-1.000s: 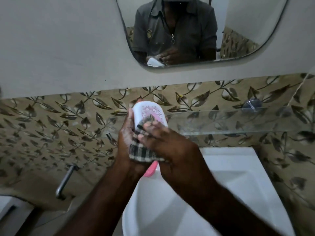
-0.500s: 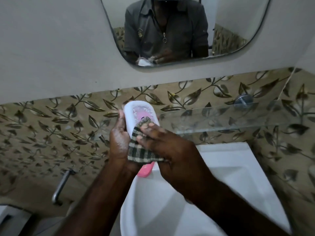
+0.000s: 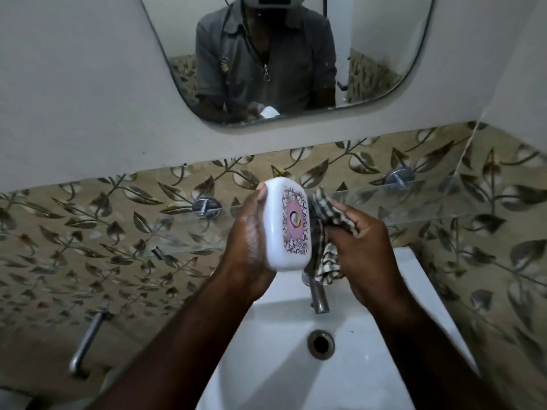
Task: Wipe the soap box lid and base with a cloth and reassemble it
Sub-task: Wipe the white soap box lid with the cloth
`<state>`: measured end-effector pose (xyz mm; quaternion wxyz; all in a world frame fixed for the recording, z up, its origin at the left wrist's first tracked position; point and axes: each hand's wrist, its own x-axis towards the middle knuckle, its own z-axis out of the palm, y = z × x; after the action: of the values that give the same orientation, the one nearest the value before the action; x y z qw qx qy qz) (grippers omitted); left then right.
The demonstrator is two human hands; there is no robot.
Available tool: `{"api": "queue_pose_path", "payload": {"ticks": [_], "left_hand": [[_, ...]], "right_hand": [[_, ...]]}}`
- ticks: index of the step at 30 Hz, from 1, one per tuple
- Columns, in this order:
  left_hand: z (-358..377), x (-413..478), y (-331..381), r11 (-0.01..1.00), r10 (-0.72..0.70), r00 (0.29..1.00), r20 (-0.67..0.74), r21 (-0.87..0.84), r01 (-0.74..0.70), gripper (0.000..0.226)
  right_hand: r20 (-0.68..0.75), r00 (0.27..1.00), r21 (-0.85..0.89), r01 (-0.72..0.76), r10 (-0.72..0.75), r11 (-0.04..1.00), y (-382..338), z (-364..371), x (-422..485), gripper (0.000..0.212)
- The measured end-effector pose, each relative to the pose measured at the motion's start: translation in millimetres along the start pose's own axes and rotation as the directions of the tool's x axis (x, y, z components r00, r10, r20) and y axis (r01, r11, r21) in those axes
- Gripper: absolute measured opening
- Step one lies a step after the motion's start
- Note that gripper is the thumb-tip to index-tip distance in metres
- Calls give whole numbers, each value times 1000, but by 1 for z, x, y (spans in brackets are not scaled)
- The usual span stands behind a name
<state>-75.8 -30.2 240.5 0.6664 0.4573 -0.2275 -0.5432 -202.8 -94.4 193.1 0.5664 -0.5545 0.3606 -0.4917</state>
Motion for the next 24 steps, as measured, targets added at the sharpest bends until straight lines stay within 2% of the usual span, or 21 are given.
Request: {"api": "queue_pose_path", "payload": {"ticks": [2, 4, 5, 6, 7, 8, 9, 11, 14, 19, 22, 24], "left_hand": [[13, 8, 11, 995, 6, 1000, -2, 95, -6, 37], [24, 21, 19, 939, 58, 998, 6, 340, -57, 29], [27, 30, 21, 830, 118, 991, 58, 542, -131, 33], [31, 40, 21, 638, 162, 974, 156, 737, -224, 43], [34, 52, 18, 405, 180, 950, 255, 861, -308, 54], [39, 63, 14, 201, 186, 930, 316, 915, -351, 63], [44, 72, 9, 64, 183, 921, 345, 930, -361, 70], [54, 88, -5, -70, 180, 917, 357, 934, -350, 75], [62, 108, -24, -189, 207, 908, 363, 926, -327, 79], [62, 122, -42, -249, 287, 878, 382, 915, -317, 83], [61, 117, -39, -231, 338, 867, 366, 925, -301, 86], [56, 107, -31, -140, 398, 847, 352, 936, -323, 81]], "right_hand": [[-96, 990, 174, -90, 107, 981, 6, -13, -1, 34], [-141, 971, 344, -135, 193, 929, 9, -22, -6, 31], [-159, 960, 409, -147, 229, 901, 10, -26, -9, 31], [-170, 952, 462, -153, 256, 874, 10, -29, -13, 31], [-180, 943, 502, -157, 281, 851, 12, -30, -16, 30], [-178, 937, 533, -165, 300, 830, 13, -30, -19, 30], [-174, 932, 556, -174, 319, 813, 14, -29, -23, 29], [-168, 922, 589, -190, 349, 785, 18, -27, -29, 29], [-162, 909, 607, -214, 383, 765, 22, -26, -34, 29], [-115, 908, 644, -240, 403, 726, 30, -28, -36, 30], [-70, 904, 625, -290, 422, 725, 34, -25, -37, 28], [-35, 903, 598, -324, 428, 733, 38, -22, -38, 28]]}}
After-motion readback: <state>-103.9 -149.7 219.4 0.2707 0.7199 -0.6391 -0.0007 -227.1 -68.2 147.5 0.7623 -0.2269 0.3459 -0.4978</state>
